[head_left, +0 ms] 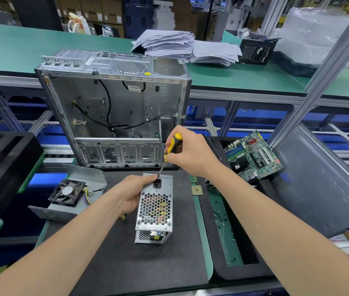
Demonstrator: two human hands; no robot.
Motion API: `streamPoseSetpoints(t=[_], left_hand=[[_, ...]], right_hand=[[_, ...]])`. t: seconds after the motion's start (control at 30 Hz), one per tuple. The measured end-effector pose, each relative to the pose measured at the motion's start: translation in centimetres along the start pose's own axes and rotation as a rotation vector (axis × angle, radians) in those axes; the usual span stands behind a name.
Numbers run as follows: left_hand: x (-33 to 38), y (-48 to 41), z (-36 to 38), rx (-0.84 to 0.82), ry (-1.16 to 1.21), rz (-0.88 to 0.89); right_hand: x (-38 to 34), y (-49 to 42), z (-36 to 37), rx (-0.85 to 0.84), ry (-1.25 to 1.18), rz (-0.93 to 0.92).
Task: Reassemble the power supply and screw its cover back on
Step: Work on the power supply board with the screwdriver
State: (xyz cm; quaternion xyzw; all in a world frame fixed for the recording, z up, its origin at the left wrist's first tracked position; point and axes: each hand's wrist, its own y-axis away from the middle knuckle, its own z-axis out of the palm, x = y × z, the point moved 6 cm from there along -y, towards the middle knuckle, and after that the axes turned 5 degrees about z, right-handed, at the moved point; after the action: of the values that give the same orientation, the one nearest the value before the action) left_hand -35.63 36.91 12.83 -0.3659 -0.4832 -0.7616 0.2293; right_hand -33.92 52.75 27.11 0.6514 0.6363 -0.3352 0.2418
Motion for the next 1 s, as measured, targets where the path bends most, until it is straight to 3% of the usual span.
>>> streamPoseSetpoints(t=[1.0], left_hand=[[-0.05, -0.47, -0.30, 0.032, -0.082, 0.066]], right_hand=[[-0.34, -0.28, 0.37, -0.007, 0.040, -0.044]])
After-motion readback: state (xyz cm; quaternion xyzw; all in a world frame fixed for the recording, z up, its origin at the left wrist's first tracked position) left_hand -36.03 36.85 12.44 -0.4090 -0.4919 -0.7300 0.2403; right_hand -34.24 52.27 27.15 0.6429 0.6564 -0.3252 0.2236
